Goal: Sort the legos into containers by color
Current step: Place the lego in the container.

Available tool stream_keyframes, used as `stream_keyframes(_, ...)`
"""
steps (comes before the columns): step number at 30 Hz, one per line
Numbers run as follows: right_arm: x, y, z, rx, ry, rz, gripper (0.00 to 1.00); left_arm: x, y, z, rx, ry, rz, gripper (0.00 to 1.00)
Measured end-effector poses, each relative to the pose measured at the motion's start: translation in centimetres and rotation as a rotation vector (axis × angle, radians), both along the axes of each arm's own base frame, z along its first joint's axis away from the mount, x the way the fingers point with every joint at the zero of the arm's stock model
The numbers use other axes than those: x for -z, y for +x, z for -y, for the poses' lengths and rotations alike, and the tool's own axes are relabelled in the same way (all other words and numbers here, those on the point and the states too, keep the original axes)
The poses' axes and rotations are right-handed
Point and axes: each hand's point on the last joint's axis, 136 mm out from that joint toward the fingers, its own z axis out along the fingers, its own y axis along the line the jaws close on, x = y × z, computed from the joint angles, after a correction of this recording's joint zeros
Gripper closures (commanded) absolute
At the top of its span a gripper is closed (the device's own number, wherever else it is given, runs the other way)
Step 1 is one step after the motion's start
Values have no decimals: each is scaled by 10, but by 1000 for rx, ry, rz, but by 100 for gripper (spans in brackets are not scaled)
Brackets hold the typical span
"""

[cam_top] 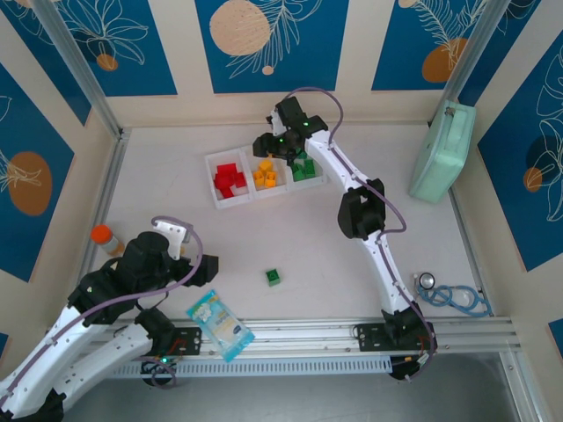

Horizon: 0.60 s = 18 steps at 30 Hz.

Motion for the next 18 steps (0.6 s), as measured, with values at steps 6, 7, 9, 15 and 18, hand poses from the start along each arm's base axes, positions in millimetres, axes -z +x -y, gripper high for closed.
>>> stream_keyframes(6, 14, 3, -6, -2, 48, -41, 22, 0, 1, -1, -6, 4, 3, 1)
stream_keyframes(7, 14, 2, -8, -4, 56, -46, 19, 0, 1, -1, -6, 4, 3, 1)
stream_keyframes(9, 14, 1, -9, -6, 64, -54, 14, 0, 1, -1, -6, 4, 3, 1)
stream_keyframes(15, 5, 1, -10, -6, 75, -46, 4, 0, 1, -1, -7, 4, 3, 1)
stream_keyframes(18, 3, -4, -10, -2, 64, -57, 0, 0, 1, -1, -7, 3, 4, 1)
